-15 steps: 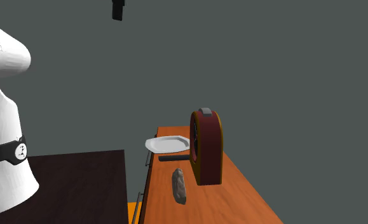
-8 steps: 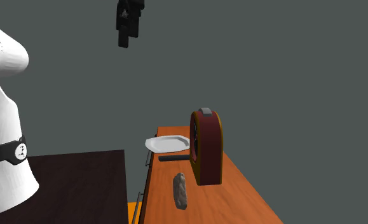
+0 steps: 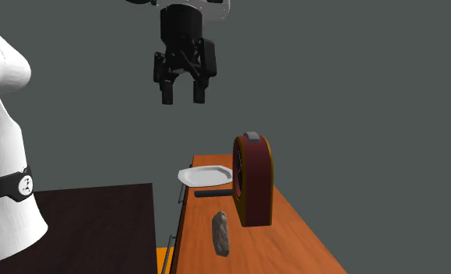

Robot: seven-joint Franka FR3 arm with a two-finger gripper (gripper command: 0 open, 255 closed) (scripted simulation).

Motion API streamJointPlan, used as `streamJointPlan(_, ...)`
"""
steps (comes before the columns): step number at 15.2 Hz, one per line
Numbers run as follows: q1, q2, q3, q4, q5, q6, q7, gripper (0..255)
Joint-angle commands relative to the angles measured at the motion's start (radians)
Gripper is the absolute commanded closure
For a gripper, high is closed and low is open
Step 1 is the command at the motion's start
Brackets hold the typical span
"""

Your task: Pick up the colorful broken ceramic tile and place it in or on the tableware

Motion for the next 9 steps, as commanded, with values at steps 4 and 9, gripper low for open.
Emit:
streamJointPlan(4,0.063,0.153,-0.062,-0.058,-0.018,0.243,-0.198,0)
streamJointPlan(9,0.139,0.344,-0.117,-0.074,0.008,0.475,-0.411,0)
